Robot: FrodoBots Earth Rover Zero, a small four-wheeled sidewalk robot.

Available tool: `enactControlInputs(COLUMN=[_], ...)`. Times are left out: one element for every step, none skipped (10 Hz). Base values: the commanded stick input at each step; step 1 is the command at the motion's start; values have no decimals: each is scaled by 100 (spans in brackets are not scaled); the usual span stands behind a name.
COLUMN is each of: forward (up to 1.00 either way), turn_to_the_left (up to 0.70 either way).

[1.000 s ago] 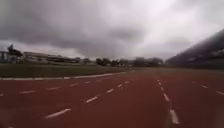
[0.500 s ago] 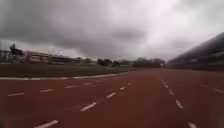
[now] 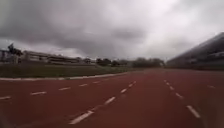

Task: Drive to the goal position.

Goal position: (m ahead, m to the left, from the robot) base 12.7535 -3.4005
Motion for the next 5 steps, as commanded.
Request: enactControlInputs(forward=[70,70,70,70,70], turn_to_the_left=[7,12,7,8,7])
